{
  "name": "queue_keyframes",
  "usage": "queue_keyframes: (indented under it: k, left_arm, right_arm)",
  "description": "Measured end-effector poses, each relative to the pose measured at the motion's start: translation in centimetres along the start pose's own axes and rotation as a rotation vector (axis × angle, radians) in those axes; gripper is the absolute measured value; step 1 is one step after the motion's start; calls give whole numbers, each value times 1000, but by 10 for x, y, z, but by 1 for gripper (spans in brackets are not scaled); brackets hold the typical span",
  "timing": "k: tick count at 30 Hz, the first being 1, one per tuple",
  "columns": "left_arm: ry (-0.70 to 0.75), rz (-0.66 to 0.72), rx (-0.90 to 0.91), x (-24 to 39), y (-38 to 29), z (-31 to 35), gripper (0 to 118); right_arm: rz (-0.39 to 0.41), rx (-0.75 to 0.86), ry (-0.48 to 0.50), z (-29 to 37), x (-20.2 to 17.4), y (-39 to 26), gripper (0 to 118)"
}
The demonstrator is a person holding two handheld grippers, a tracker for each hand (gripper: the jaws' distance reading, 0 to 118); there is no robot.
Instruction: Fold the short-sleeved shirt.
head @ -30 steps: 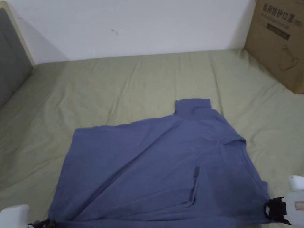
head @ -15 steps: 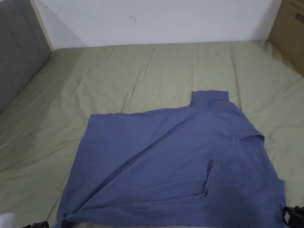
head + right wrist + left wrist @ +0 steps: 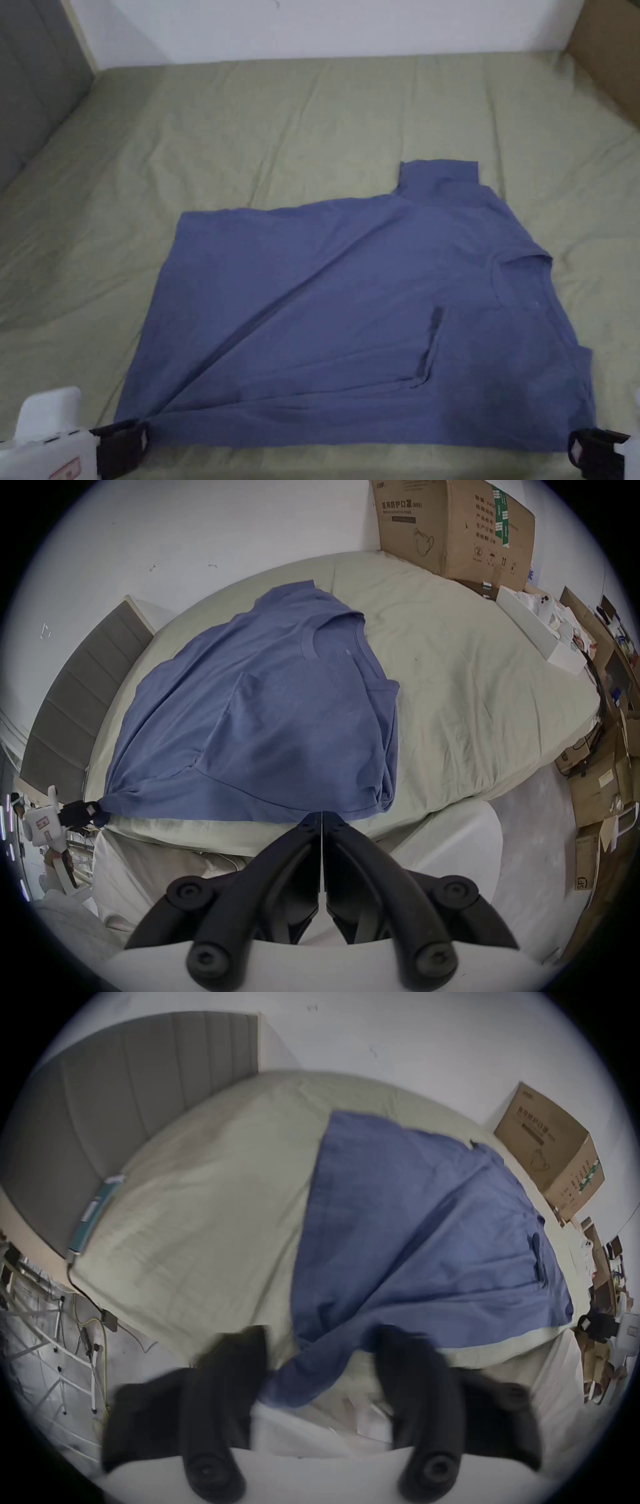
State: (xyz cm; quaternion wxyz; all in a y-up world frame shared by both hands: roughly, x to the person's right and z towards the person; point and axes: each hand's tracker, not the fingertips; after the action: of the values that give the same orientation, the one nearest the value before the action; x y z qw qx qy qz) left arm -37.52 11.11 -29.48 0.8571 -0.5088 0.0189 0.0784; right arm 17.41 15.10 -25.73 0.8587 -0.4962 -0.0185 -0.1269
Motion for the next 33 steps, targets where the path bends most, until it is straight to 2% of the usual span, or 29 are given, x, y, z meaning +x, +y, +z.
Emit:
queue_keyframes:
  k: [1,2,3,4,5,6,7,10,12,13,14,15,16,17,20,23,27,33]
  left_arm:
    - [10,-16,-33,3,1,-5,35]
    - [10,-50,-48,7,-1,-11,16]
    - [1,-67,-29,9,-4,-12,13]
    - [22,-65,-29,11,-3,-11,10]
    - [17,-58,-30,11,-1,-10,8]
    - [16,-38,-23,10,2,-7,7]
    - [6,-12,-11,7,2,-2,6]
    - [3,-17,5,10,5,4,6]
    - [12,-38,2,11,6,5,6]
    - [18,-44,4,13,6,6,6]
    - [20,-45,3,15,6,7,6]
    - [23,-45,3,14,5,8,6]
    - [22,-46,6,14,4,10,6]
    - [23,-45,7,14,4,10,6]
    - [20,-37,4,11,5,13,6]
    - [21,-31,13,10,8,21,6]
    - [15,-38,24,15,25,32,6]
    - [6,-91,60,24,87,15,6]
  right_arm:
    - [-2,-6,7,-2,0,0,1]
    - [-4,-11,6,-4,0,1,1]
    - [-5,-7,-2,-5,1,1,1]
    - [-1,-4,-9,-7,0,3,12]
    - [38,-20,-51,-9,0,3,36]
    - [59,-38,-78,-12,-1,4,66]
    - [75,-35,-74,-14,-1,6,86]
    - [86,-23,-64,-21,5,14,86]
    - [81,-117,-95,-45,12,16,83]
    - [82,-165,-130,-53,14,14,59]
    - [97,-182,-119,-57,14,11,18]
    - [90,-168,-128,-59,14,8,11]
    - [65,-155,-107,-55,16,10,11]
    - [81,-163,-114,-50,14,12,9]
    - [1,-127,-60,-34,14,16,7]
    - [-3,-103,-57,-18,13,24,6]
    - [-60,-47,-4,0,13,51,6]
    - [-40,-24,-2,-22,11,121,6]
